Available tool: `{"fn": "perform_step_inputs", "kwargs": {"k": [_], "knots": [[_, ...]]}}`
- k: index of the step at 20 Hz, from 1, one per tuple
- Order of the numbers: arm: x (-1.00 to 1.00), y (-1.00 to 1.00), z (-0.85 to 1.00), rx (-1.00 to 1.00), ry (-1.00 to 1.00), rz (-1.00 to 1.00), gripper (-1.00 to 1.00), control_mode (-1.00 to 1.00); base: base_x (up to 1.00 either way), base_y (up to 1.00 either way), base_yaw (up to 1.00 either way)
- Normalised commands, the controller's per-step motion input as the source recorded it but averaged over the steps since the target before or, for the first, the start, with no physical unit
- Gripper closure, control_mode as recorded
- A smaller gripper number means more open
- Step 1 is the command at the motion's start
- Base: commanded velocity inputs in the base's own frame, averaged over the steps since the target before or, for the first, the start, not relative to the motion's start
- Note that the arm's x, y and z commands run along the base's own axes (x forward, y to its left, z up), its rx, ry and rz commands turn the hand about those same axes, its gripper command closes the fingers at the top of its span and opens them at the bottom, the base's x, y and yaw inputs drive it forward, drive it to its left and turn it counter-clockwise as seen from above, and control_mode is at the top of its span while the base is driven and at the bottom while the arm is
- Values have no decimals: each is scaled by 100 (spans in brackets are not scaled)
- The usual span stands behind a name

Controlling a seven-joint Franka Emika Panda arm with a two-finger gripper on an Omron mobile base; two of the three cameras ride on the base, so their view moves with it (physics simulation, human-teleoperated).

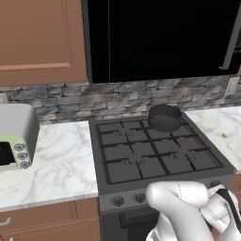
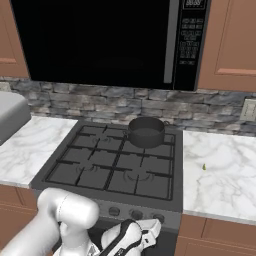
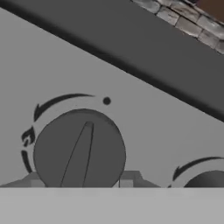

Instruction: Turn on the burner for the pot on the stove. Wait thirty seconds for the pot to heat up. Then add the lemon wedge to the pot.

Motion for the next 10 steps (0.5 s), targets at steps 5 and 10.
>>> {"fn": "perform_step_inputs", "kwargs": {"k": [5, 10], "knots": [[-5, -3, 79, -18, -63, 54, 100, -100, 0, 0, 0], [-1, -2, 69, -12, -67, 58, 100, -100, 0, 0, 0]]}}
